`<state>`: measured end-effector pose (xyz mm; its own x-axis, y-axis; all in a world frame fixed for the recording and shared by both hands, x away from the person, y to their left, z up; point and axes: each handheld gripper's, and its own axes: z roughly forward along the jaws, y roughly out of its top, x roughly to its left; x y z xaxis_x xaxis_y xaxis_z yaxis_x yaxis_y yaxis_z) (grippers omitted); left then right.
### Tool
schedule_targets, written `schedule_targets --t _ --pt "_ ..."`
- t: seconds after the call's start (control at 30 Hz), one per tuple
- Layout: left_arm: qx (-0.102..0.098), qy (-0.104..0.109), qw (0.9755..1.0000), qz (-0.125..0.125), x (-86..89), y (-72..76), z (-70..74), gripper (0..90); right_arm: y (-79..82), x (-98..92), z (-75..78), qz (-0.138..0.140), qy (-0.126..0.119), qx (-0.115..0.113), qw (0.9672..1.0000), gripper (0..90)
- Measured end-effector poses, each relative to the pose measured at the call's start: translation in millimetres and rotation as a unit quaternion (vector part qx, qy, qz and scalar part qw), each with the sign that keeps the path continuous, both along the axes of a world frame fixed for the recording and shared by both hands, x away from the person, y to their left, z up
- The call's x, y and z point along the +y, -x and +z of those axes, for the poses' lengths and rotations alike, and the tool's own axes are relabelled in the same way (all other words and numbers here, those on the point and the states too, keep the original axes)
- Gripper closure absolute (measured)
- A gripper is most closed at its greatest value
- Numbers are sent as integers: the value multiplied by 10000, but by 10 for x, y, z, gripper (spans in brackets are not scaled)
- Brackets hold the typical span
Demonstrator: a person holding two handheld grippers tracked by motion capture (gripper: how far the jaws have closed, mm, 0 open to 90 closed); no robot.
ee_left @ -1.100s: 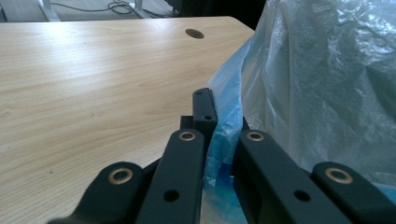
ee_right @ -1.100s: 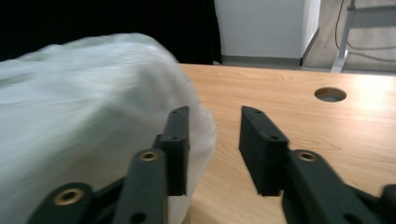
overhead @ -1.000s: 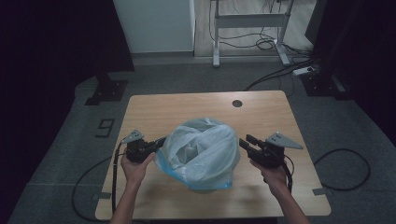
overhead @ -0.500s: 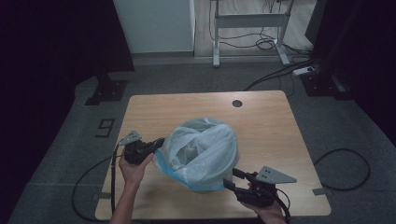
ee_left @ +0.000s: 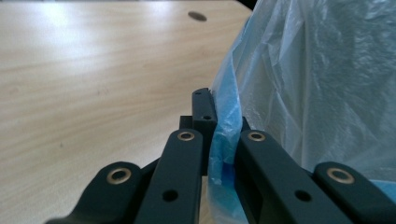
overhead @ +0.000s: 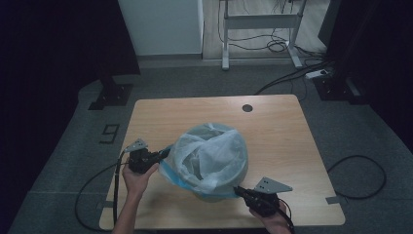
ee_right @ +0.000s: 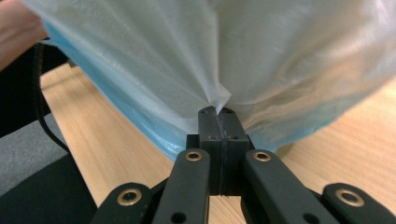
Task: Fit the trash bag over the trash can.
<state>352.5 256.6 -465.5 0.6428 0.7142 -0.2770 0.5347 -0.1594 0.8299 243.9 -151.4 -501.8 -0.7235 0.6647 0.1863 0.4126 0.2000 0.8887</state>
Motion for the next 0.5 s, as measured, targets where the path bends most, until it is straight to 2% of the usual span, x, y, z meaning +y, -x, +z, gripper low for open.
schedule_targets --t 0.13,0.27,0.33,0.37,0.43,0.5 --pt "71 -91 9999 -52 -9 9 -52 887 -69 -25 -86 -72 89 106 9999 893" --pt "73 -69 9999 -113 -36 17 -53 878 -131 -54 -147 -148 167 201 9995 893" --pt "76 -71 9999 -136 -35 20 -54 858 -151 -85 -166 -176 94 262 9995 892" --pt "-4 -75 9999 -122 -32 32 -45 835 -155 -97 -168 -181 71 273 9994 892" --pt "-180 -63 9998 35 -15 65 -9 703 -153 -129 -157 -199 -93 277 9994 877" --pt "-305 47 9995 102 31 91 31 537 -135 -154 -127 -209 -227 226 9993 820"
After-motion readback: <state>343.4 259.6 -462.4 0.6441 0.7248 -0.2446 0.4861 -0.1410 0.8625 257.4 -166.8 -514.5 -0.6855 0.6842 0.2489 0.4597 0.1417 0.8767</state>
